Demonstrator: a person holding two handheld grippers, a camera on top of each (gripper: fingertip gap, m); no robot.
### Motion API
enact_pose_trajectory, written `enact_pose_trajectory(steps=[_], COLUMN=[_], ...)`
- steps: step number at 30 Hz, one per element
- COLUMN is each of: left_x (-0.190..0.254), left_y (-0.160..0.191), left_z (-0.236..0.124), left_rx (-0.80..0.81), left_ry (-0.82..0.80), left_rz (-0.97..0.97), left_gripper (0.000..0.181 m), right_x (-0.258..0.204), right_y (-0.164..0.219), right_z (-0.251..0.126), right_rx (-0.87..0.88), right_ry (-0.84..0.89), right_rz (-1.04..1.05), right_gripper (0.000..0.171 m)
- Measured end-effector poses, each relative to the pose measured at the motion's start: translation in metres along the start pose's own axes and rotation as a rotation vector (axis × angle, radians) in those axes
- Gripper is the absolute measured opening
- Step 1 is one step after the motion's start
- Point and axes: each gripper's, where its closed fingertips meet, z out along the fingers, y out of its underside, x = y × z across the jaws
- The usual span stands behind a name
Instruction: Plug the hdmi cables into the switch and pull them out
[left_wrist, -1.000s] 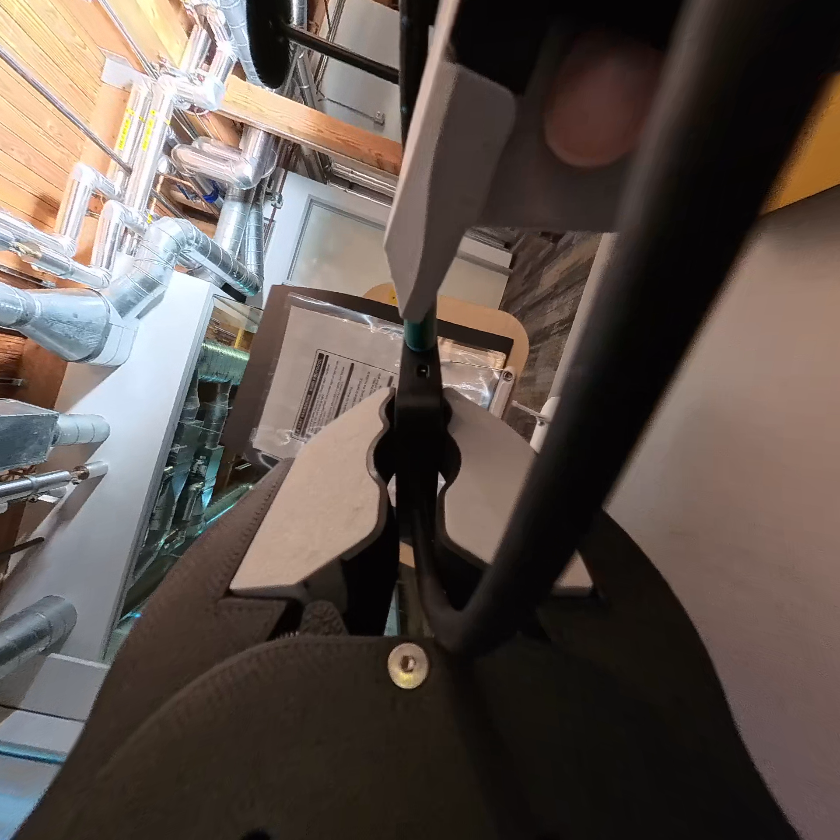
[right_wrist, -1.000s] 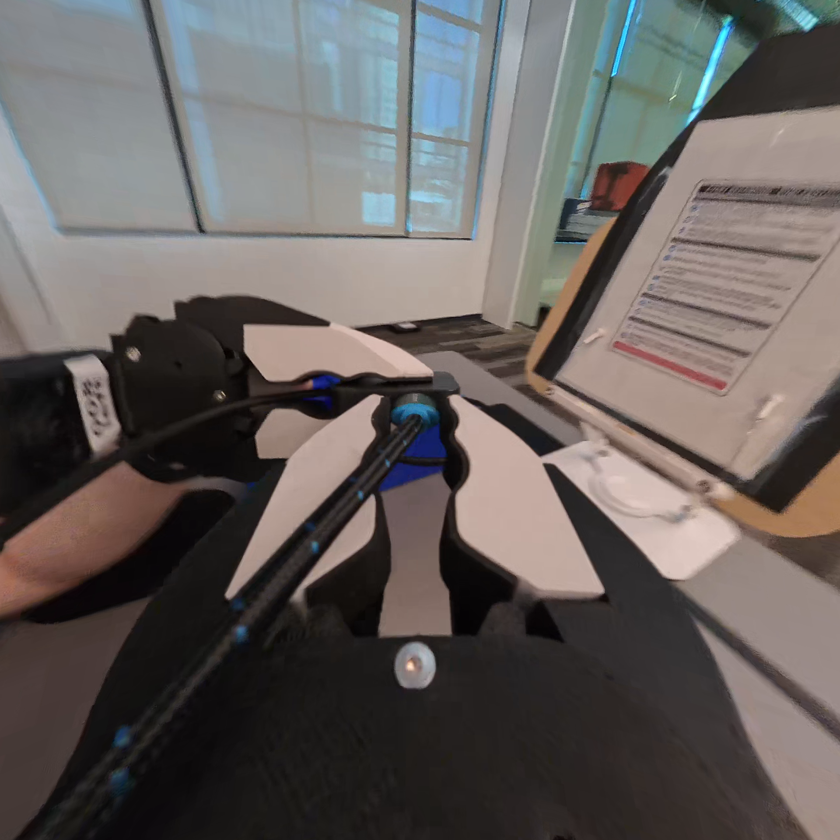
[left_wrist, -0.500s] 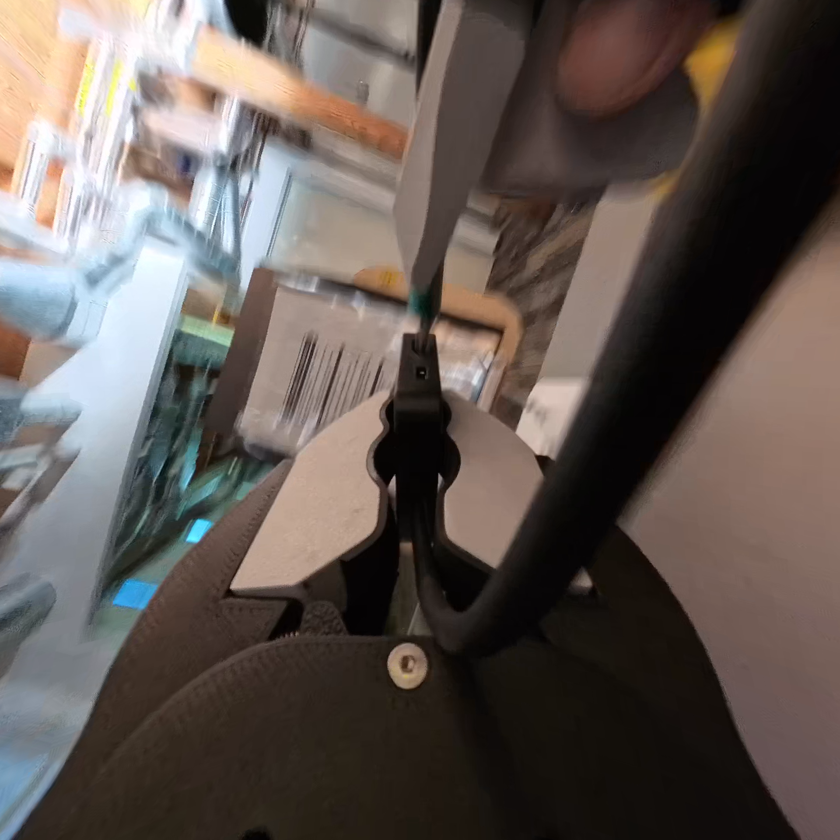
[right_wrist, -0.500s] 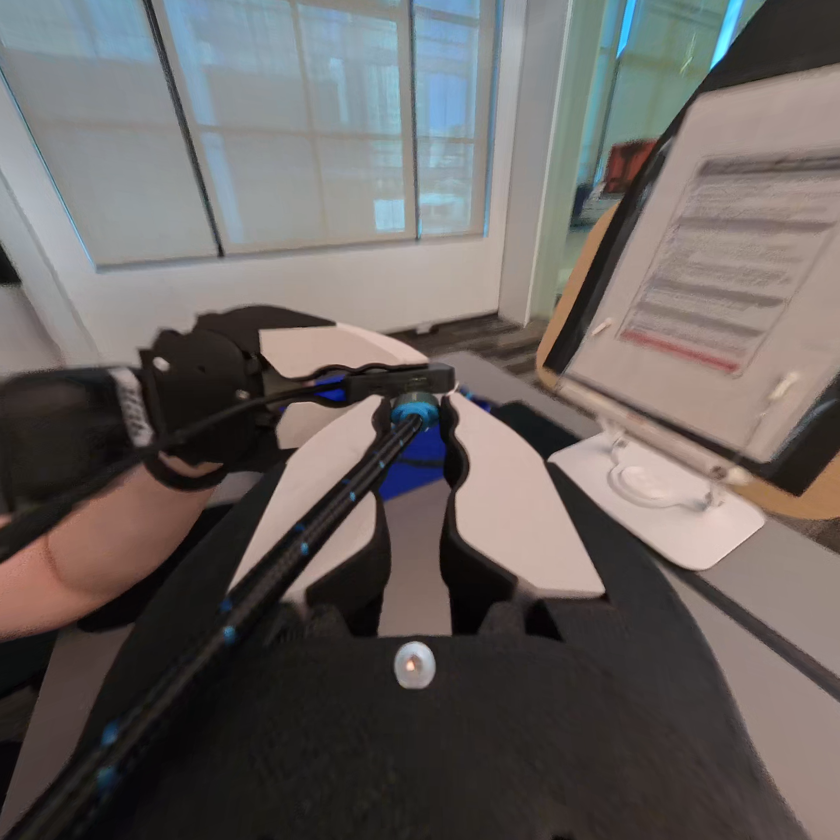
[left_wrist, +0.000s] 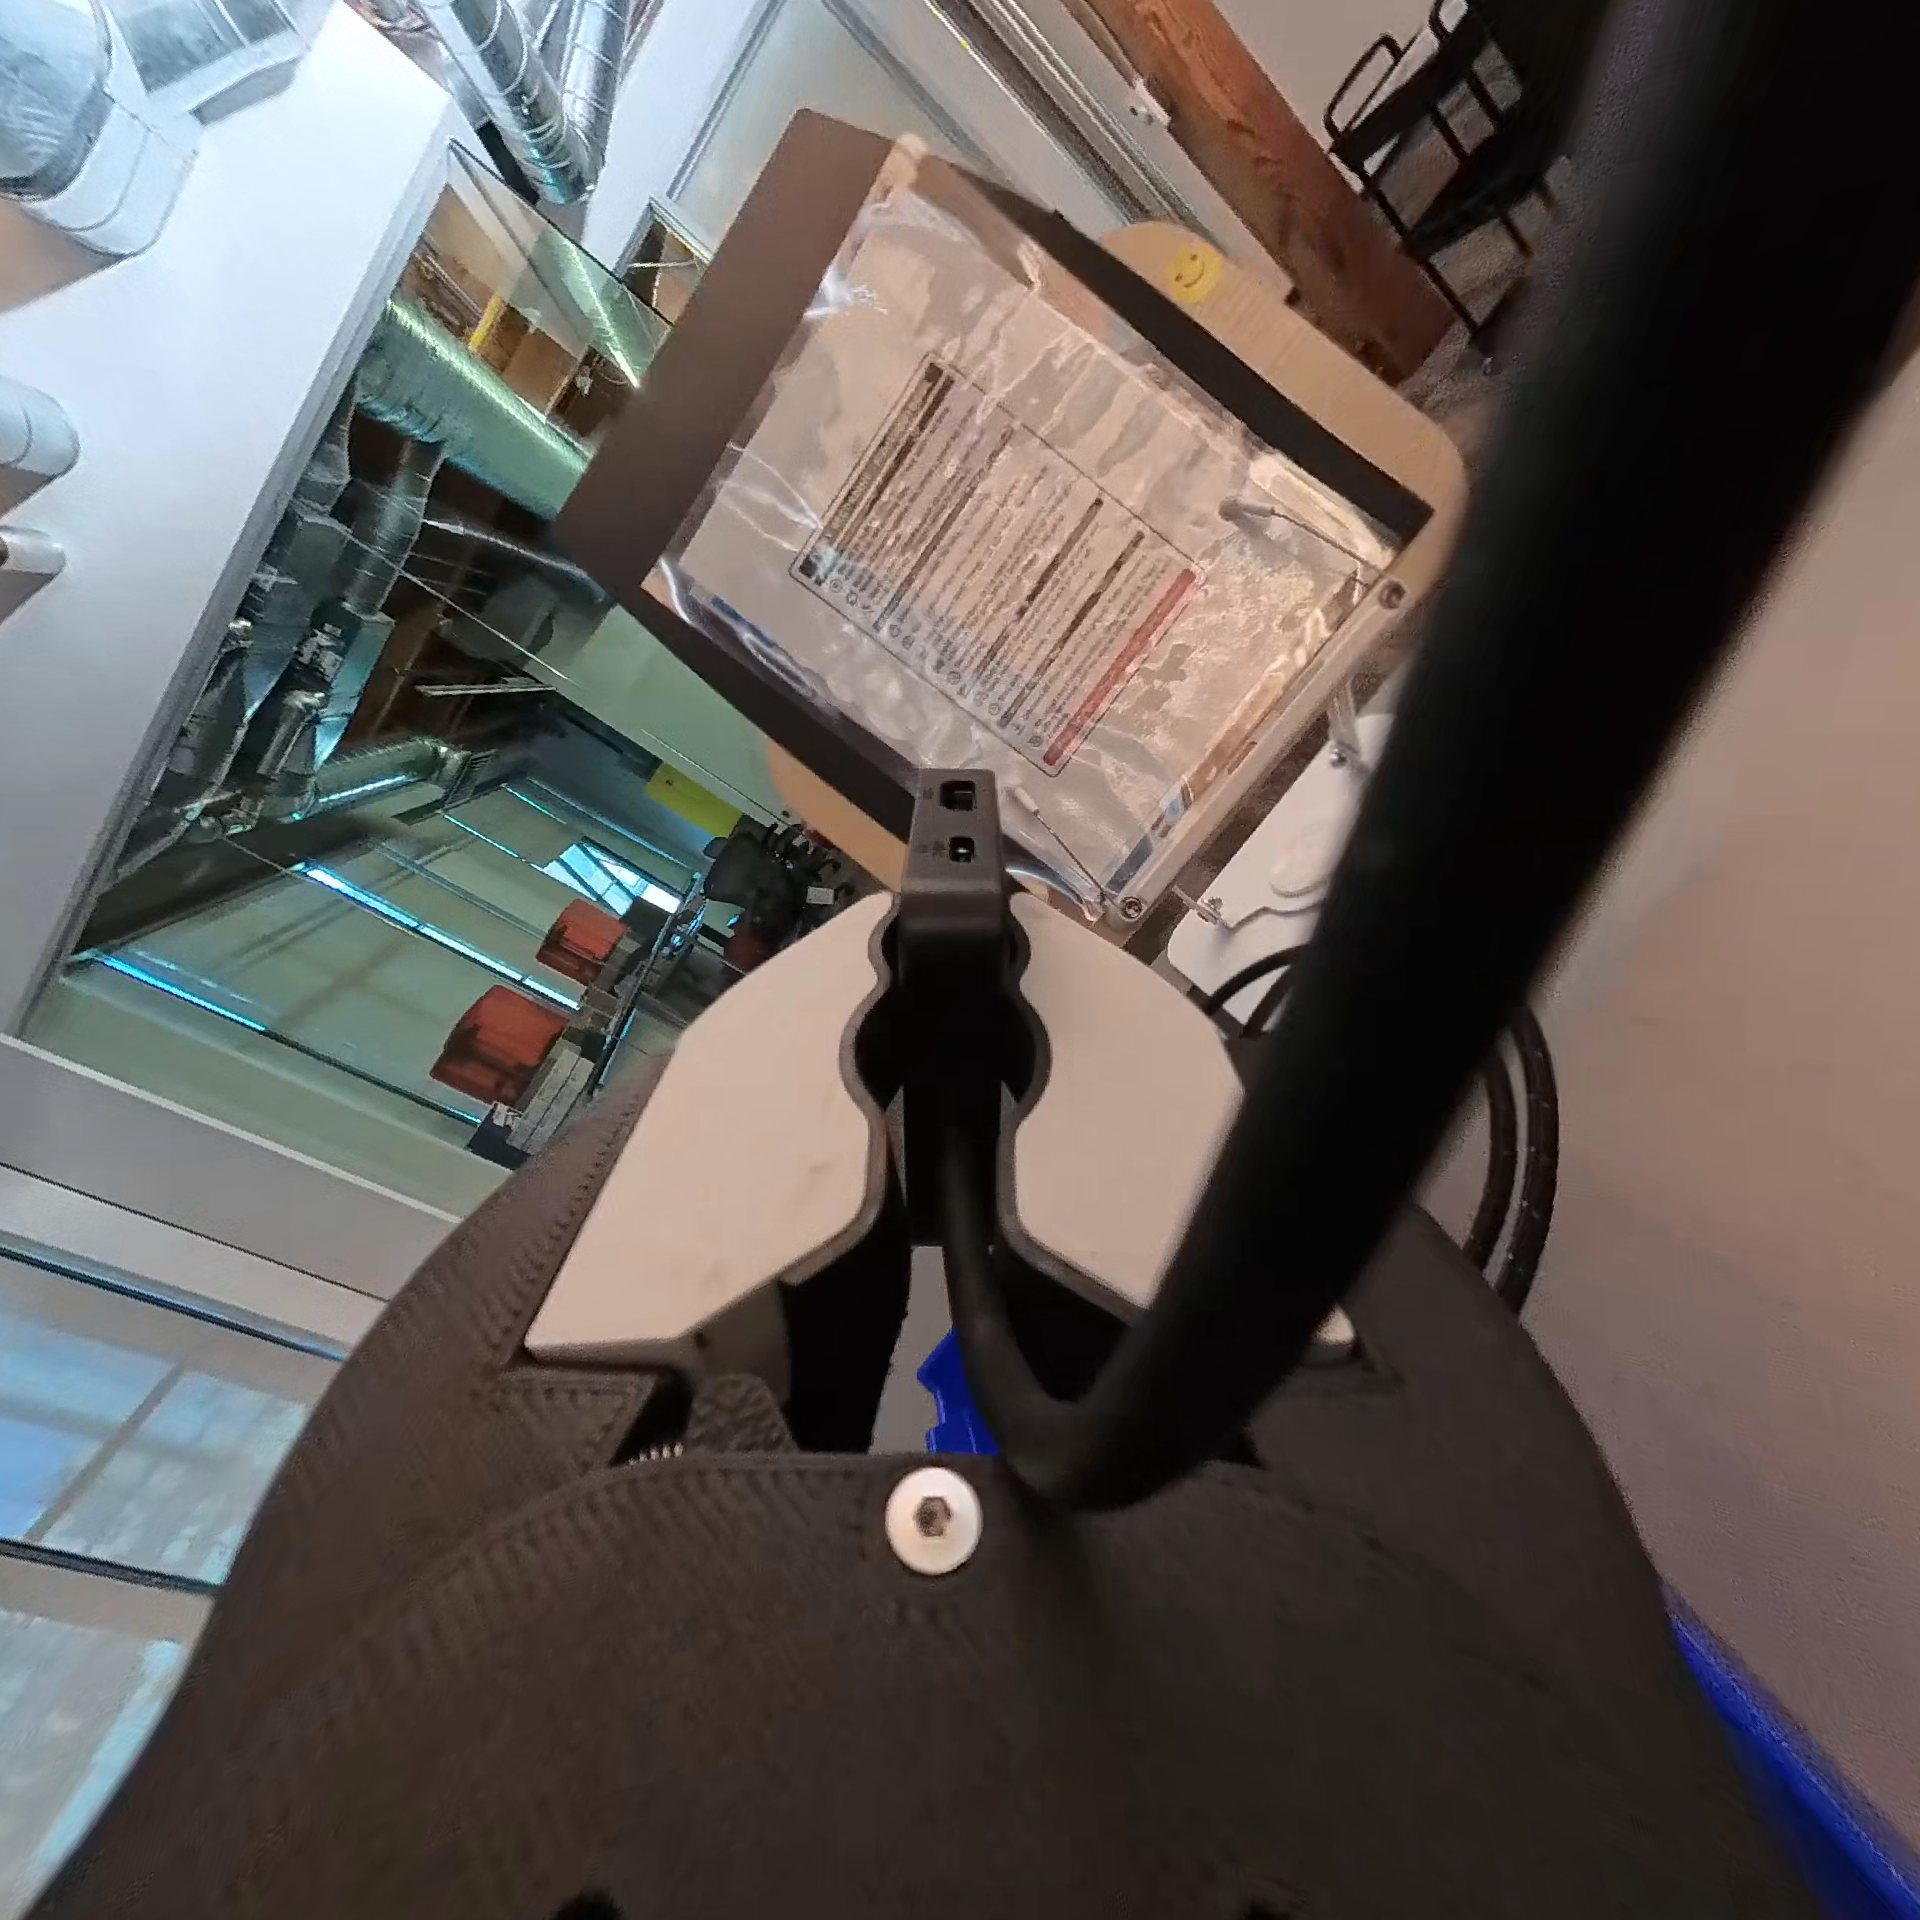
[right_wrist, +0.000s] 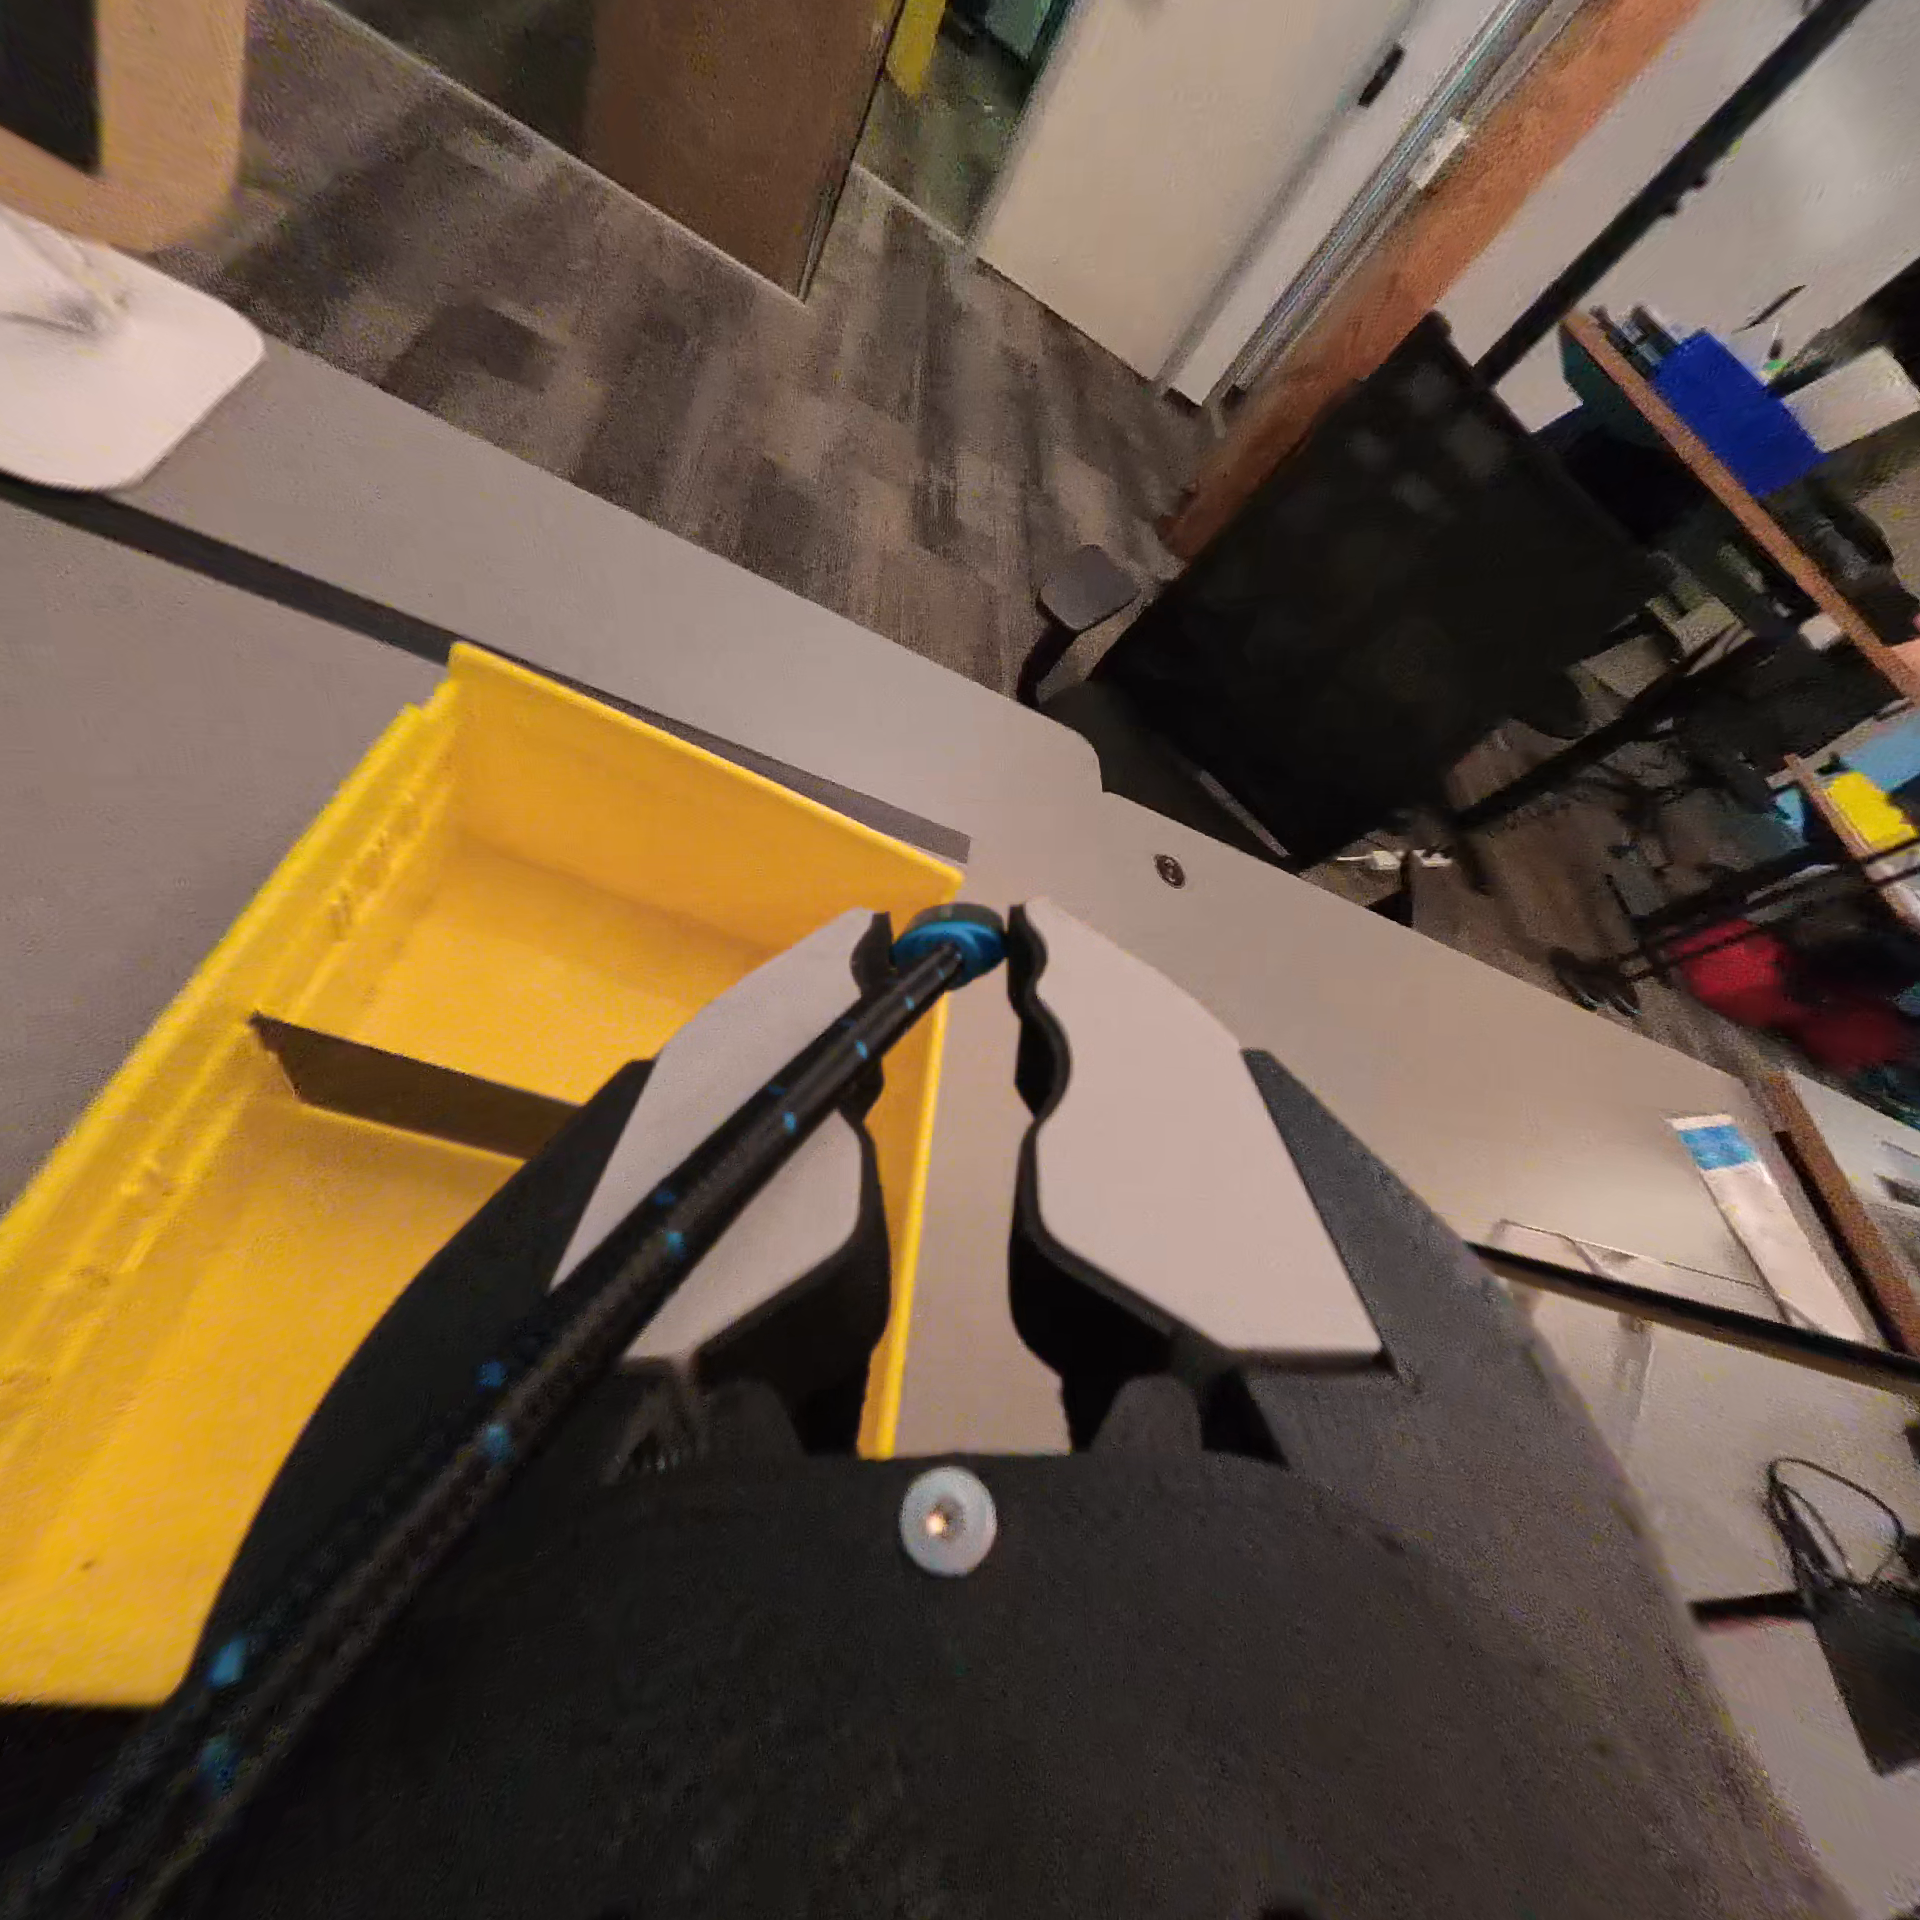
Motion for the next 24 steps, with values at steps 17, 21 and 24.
enact_pose_trajectory(steps=[17, 21, 24], left_x=[0.051, 0.051, 0.052], left_y=[0.0, -0.003, -0.005], left_z=[0.02, 0.019, 0.019], left_rx=[-0.099, -0.094, -0.088], left_ry=[0.136, 0.132, 0.136], left_rz=[0.14, 0.147, 0.142], left_gripper=[0.013, 0.013, 0.013], right_x=[-0.088, -0.086, -0.077], right_y=[0.182, 0.19, 0.186], right_z=[0.04, 0.041, 0.042], right_rx=[-0.991, -1.011, -0.962], right_ry=[-0.423, -0.435, -0.407], right_rz=[0.064, 0.071, 0.033], right_gripper=[0.022, 0.021, 0.02])
